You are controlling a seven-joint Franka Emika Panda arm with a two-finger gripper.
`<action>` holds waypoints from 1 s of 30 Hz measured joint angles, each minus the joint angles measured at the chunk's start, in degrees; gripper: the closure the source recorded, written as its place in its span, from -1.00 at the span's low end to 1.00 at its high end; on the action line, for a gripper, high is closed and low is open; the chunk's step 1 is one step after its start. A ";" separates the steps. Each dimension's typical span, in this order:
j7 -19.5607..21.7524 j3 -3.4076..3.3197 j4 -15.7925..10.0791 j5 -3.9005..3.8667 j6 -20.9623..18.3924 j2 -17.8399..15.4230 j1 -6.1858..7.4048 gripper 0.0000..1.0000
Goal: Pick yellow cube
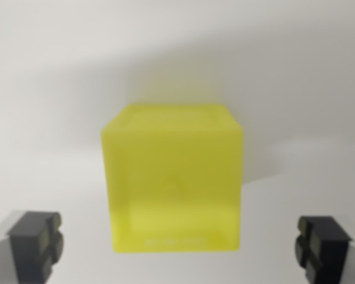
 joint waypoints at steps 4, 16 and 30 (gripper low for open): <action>0.23 0.00 0.24 0.12 0.51 0.76 0.13 -1.00; 0.15 0.00 1.32 0.57 3.07 4.40 0.19 -1.00; 0.05 0.00 2.31 0.98 4.71 7.02 0.27 -1.00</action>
